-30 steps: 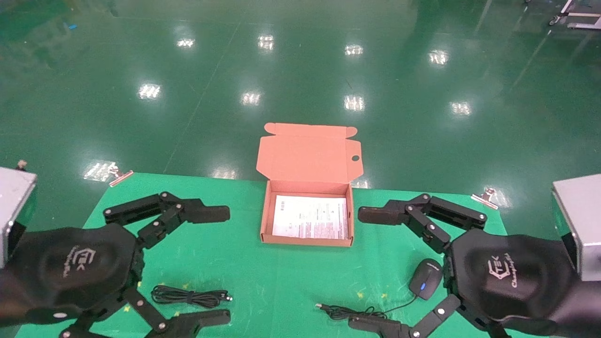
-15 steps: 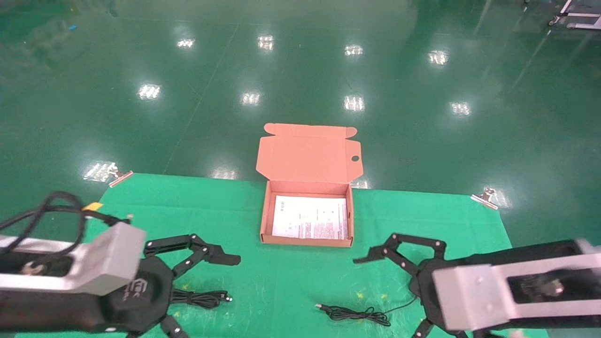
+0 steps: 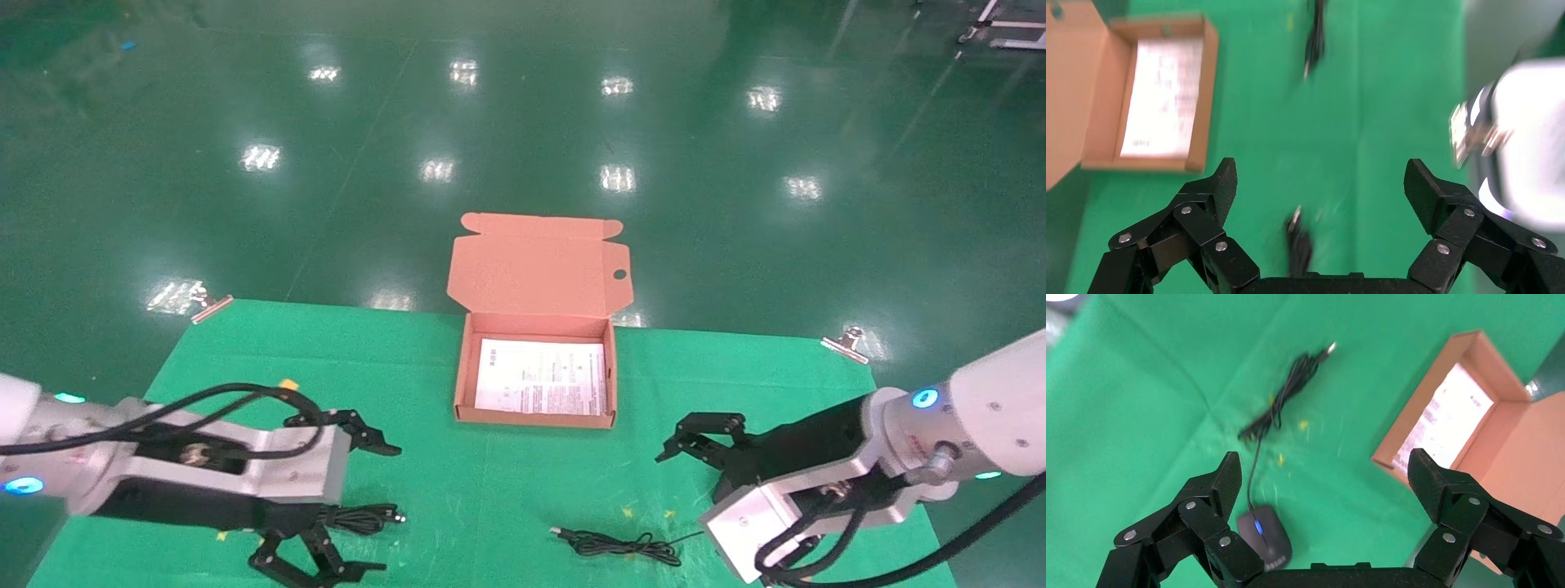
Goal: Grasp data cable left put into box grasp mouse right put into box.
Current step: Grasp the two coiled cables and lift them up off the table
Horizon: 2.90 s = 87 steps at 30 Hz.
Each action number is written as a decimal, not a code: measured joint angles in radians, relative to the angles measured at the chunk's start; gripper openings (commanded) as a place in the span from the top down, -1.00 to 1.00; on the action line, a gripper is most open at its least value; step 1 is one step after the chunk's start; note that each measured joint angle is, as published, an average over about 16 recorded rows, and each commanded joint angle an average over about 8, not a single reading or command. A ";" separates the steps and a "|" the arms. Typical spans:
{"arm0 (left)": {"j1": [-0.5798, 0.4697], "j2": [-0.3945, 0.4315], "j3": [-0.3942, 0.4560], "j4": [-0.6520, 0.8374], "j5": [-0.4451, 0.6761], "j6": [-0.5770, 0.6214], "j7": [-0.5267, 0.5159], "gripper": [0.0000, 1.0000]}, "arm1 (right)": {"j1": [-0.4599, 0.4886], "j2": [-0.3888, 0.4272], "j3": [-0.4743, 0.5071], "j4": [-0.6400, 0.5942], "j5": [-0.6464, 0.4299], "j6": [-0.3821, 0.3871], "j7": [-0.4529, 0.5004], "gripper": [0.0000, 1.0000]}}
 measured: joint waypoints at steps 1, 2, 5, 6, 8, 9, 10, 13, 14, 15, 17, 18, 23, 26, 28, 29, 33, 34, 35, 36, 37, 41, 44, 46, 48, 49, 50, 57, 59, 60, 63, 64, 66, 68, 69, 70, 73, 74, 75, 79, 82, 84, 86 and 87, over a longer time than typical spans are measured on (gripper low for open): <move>-0.003 0.008 0.013 -0.002 0.033 -0.007 0.002 -1.00 | -0.001 -0.008 -0.011 0.000 -0.023 0.008 -0.003 -1.00; -0.005 0.017 0.025 -0.003 0.066 -0.014 0.004 -1.00 | -0.004 -0.015 -0.022 0.000 -0.047 0.016 -0.004 -1.00; -0.006 0.041 0.062 -0.008 0.162 -0.036 0.009 -1.00 | -0.019 -0.035 -0.049 -0.001 -0.116 0.047 0.002 -1.00; -0.004 0.048 0.073 -0.008 0.191 -0.044 0.010 -1.00 | -0.025 -0.040 -0.057 -0.001 -0.137 0.058 0.007 -1.00; 0.002 0.063 0.096 -0.007 0.248 -0.060 0.011 -1.00 | -0.041 -0.051 -0.071 -0.002 -0.180 0.081 0.019 -1.00; 0.006 0.070 0.106 -0.005 0.273 -0.067 0.009 -1.00 | -0.050 -0.055 -0.077 -0.003 -0.199 0.093 0.027 -1.00; 0.010 0.077 0.115 -0.002 0.297 -0.074 0.007 -1.00 | -0.059 -0.060 -0.082 -0.004 -0.218 0.106 0.037 -1.00; 0.023 0.099 0.141 0.017 0.360 -0.096 0.001 -1.00 | -0.090 -0.071 -0.094 -0.007 -0.268 0.143 0.075 -1.00; 0.026 0.107 0.148 0.027 0.379 -0.103 -0.002 -1.00 | -0.101 -0.075 -0.098 -0.009 -0.282 0.155 0.089 -1.00; 0.030 0.115 0.154 0.038 0.395 -0.110 -0.004 -1.00 | -0.111 -0.079 -0.100 -0.011 -0.295 0.166 0.104 -1.00; 0.035 0.131 0.165 0.069 0.422 -0.124 -0.008 -1.00 | -0.132 -0.088 -0.105 -0.017 -0.317 0.186 0.134 -1.00; 0.038 0.140 0.169 0.087 0.432 -0.131 -0.010 -1.00 | -0.141 -0.093 -0.106 -0.021 -0.325 0.194 0.149 -1.00; 0.038 0.185 0.178 0.216 0.455 -0.164 -0.009 -1.00 | -0.180 -0.123 -0.111 -0.056 -0.345 0.224 0.215 -1.00; 0.029 0.214 0.176 0.316 0.454 -0.183 0.002 -1.00 | -0.197 -0.146 -0.110 -0.091 -0.346 0.238 0.247 -1.00; 0.020 0.233 0.172 0.389 0.448 -0.196 0.015 -1.00 | -0.204 -0.163 -0.110 -0.120 -0.344 0.248 0.263 -1.00; 0.014 0.242 0.170 0.426 0.445 -0.202 0.023 -1.00 | -0.208 -0.172 -0.109 -0.136 -0.343 0.253 0.269 -1.00; -0.011 0.276 0.160 0.571 0.427 -0.227 0.065 -1.00 | -0.215 -0.209 -0.109 -0.205 -0.341 0.274 0.283 -1.00; -0.018 0.284 0.158 0.605 0.423 -0.232 0.077 -1.00 | -0.216 -0.218 -0.109 -0.223 -0.340 0.280 0.284 -1.00; -0.024 0.292 0.156 0.638 0.419 -0.238 0.090 -1.00 | -0.217 -0.227 -0.109 -0.240 -0.340 0.286 0.284 -1.00; -0.030 0.299 0.154 0.670 0.416 -0.245 0.103 -1.00 | -0.218 -0.235 -0.109 -0.256 -0.340 0.292 0.284 -1.00; -0.036 0.306 0.152 0.700 0.412 -0.251 0.116 -1.00 | -0.219 -0.244 -0.109 -0.273 -0.340 0.298 0.284 -1.00; -0.057 0.332 0.143 0.810 0.398 -0.277 0.169 -1.00 | -0.221 -0.273 -0.110 -0.332 -0.341 0.322 0.281 -1.00; -0.069 0.346 0.139 0.873 0.390 -0.294 0.205 -0.85 | -0.222 -0.290 -0.111 -0.366 -0.345 0.338 0.276 -0.93; -0.075 0.354 0.136 0.909 0.386 -0.306 0.225 -0.35 | -0.223 -0.299 -0.111 -0.384 -0.347 0.348 0.274 -0.43; -0.080 0.360 0.133 0.938 0.383 -0.317 0.241 0.15 | -0.224 -0.306 -0.112 -0.398 -0.349 0.357 0.272 0.07; -0.081 0.363 0.132 0.949 0.381 -0.322 0.247 0.40 | -0.225 -0.309 -0.112 -0.404 -0.350 0.361 0.271 0.32; -0.083 0.365 0.131 0.959 0.380 -0.326 0.253 0.65 | -0.225 -0.311 -0.112 -0.408 -0.351 0.364 0.271 0.57; -0.087 0.370 0.127 0.992 0.376 -0.342 0.270 1.00 | -0.227 -0.318 -0.112 -0.423 -0.354 0.376 0.269 1.00; -0.087 0.370 0.127 0.992 0.375 -0.343 0.270 1.00 | -0.228 -0.318 -0.112 -0.424 -0.354 0.377 0.269 1.00; -0.087 0.369 0.127 0.991 0.375 -0.342 0.269 1.00 | -0.227 -0.317 -0.111 -0.423 -0.354 0.377 0.269 1.00; -0.086 0.369 0.127 0.984 0.375 -0.339 0.268 1.00 | -0.227 -0.316 -0.111 -0.420 -0.353 0.375 0.270 1.00; -0.086 0.368 0.127 0.982 0.376 -0.338 0.267 1.00 | -0.227 -0.316 -0.111 -0.419 -0.353 0.374 0.270 1.00; -0.086 0.368 0.128 0.978 0.376 -0.336 0.266 1.00 | -0.227 -0.315 -0.111 -0.418 -0.353 0.373 0.270 1.00; -0.085 0.367 0.128 0.975 0.376 -0.335 0.266 1.00 | -0.227 -0.315 -0.111 -0.416 -0.352 0.372 0.270 1.00; -0.085 0.367 0.128 0.973 0.376 -0.334 0.265 1.00 | -0.227 -0.314 -0.111 -0.416 -0.352 0.371 0.270 1.00; -0.085 0.367 0.128 0.972 0.376 -0.333 0.265 1.00 | -0.226 -0.314 -0.111 -0.415 -0.352 0.371 0.270 1.00; -0.084 0.366 0.129 0.969 0.377 -0.332 0.264 1.00 | -0.226 -0.313 -0.111 -0.414 -0.351 0.370 0.270 1.00; -0.084 0.366 0.129 0.968 0.377 -0.331 0.264 1.00 | -0.226 -0.313 -0.111 -0.413 -0.351 0.369 0.270 1.00; -0.084 0.366 0.129 0.967 0.377 -0.331 0.264 1.00 | -0.226 -0.313 -0.111 -0.413 -0.351 0.369 0.270 1.00; -0.084 0.366 0.129 0.964 0.377 -0.329 0.263 1.00 | -0.226 -0.313 -0.110 -0.412 -0.351 0.368 0.271 1.00; -0.084 0.366 0.130 0.962 0.377 -0.329 0.263 1.00 | -0.226 -0.312 -0.110 -0.411 -0.350 0.368 0.271 1.00; -0.083 0.366 0.130 0.962 0.377 -0.328 0.263 1.00 | -0.225 -0.312 -0.110 -0.411 -0.350 0.367 0.271 1.00; -0.083 0.365 0.130 0.961 0.377 -0.328 0.263 1.00 | -0.225 -0.312 -0.110 -0.411 -0.350 0.367 0.271 1.00; -0.083 0.365 0.130 0.960 0.378 -0.328 0.263 1.00 | -0.225 -0.312 -0.110 -0.411 -0.350 0.367 0.271 1.00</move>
